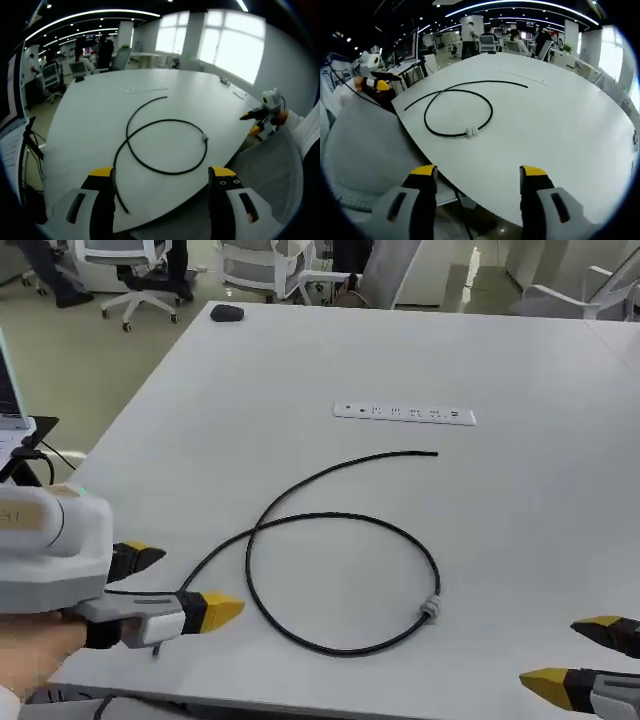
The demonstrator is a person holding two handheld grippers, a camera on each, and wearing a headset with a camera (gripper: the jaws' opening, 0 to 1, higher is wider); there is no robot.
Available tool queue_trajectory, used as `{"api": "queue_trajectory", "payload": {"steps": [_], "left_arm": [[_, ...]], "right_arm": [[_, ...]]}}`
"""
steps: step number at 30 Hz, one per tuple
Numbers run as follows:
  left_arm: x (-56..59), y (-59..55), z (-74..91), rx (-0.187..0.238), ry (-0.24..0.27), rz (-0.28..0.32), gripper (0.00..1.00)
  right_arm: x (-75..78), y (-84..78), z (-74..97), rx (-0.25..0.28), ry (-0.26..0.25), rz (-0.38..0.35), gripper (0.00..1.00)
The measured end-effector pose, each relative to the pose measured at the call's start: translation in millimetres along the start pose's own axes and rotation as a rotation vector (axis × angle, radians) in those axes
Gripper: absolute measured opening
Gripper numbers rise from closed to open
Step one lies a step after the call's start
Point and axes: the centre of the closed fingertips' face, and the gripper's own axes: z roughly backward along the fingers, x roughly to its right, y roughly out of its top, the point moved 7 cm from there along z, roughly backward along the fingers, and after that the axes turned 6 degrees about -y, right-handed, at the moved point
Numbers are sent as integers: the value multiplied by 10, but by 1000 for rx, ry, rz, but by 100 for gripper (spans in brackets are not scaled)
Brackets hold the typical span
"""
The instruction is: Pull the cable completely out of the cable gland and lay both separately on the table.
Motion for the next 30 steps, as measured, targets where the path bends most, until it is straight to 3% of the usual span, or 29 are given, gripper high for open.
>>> {"api": "queue_trajectory", "payload": {"steps": [4, 30], "left_arm": [[0, 13, 4, 15, -11, 17, 74], [7, -10, -20, -8, -17, 16, 74]], "right_arm": [[9, -8, -4, 0, 0, -1, 62], [6, 47, -93, -1, 14, 32, 60]]}}
